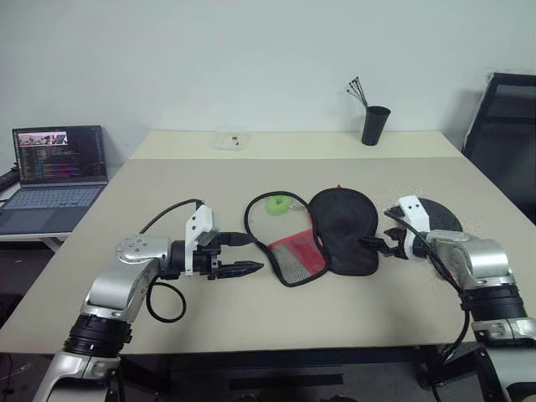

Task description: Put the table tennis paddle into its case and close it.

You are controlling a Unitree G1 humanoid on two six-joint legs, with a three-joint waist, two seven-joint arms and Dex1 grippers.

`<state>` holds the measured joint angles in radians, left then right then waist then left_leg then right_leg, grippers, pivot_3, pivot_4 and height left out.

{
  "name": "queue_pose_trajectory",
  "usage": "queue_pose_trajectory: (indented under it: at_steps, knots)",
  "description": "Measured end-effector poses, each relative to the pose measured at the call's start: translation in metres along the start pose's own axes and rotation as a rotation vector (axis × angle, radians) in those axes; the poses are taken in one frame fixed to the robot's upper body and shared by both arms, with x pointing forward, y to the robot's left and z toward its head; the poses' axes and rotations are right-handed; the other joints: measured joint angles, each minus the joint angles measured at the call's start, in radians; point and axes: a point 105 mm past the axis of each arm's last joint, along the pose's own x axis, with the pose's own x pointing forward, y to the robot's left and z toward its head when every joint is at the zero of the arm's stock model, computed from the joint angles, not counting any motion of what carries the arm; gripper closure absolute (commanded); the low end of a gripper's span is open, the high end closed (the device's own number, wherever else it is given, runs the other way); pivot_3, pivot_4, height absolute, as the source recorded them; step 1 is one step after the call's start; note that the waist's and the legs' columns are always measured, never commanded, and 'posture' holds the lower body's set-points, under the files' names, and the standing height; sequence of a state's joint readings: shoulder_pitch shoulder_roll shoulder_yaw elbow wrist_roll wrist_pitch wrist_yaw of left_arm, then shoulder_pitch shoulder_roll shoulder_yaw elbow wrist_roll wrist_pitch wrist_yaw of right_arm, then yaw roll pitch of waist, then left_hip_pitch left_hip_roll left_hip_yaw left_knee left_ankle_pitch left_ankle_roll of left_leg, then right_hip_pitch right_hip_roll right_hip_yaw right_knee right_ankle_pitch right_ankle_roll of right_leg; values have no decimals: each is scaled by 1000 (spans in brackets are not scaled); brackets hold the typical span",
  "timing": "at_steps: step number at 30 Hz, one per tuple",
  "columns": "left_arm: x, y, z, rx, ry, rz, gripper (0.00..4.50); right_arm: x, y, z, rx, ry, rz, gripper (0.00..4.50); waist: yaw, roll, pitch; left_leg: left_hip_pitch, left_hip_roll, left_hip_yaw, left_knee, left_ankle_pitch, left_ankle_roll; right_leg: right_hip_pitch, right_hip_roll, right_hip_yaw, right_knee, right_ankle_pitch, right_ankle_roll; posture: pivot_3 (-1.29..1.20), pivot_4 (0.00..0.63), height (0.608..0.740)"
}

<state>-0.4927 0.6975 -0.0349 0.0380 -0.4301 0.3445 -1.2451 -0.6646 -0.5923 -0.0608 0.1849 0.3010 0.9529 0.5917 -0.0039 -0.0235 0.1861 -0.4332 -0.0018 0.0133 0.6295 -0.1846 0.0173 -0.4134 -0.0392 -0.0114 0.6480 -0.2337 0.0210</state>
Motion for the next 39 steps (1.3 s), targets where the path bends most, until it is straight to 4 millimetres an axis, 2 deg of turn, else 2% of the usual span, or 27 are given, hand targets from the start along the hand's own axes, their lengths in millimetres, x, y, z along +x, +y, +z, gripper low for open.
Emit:
queue_pose_trajectory:
  at_steps: [3,5,7,10,12,17,22,34,37,39]
  knots:
    - [3,1,9,23,-23,-12,1133,-20,-18,14,11,-70,-65,18,2,0,0,0,0,0,0,0,0,1,0,0,0,0,0,0,150,740]
    - [6,1,14,36,-37,-20,1133,-29,-29,15,26,-87,-119,18,2,0,0,0,0,0,0,0,0,1,0,0,-1,0,0,0,150,740]
    - [11,1,20,54,-53,-37,1133,-36,-46,1,56,-69,-215,18,2,0,0,0,0,0,0,0,0,1,0,0,-1,0,0,0,150,740]
    - [18,1,28,81,-66,-57,1133,-41,-59,-26,96,-8,-304,18,2,0,0,0,0,0,0,0,0,1,0,0,-1,0,0,0,150,740]
    - [21,0,30,92,-65,-71,1133,-41,-61,-39,116,18,-332,18,2,0,0,0,0,0,0,0,0,1,1,0,0,0,0,0,150,740]
    - [30,-2,31,107,-63,-104,1133,-45,-68,-46,118,24,-406,18,-1,0,0,1,0,0,1,0,0,2,2,1,0,0,1,0,150,740]
    - [30,-2,31,106,-61,-107,1133,-41,-73,-64,161,61,-431,18,-1,0,0,1,-1,1,1,0,0,2,4,1,0,0,1,0,150,740]
    - [30,0,31,106,-59,-89,1133,-25,-91,-58,179,19,-456,18,-7,0,0,2,-1,5,6,0,0,4,3,2,-1,3,4,0,150,740]
    - [30,0,30,106,-56,-86,1133,-24,-93,-59,182,15,-460,545,-7,0,0,2,-1,5,8,0,0,5,3,3,-1,3,3,0,150,740]
    - [29,0,30,106,-54,-83,1133,-23,-95,-59,182,17,-466,1146,-7,0,0,2,-1,5,10,0,1,6,1,3,-1,3,3,0,150,740]
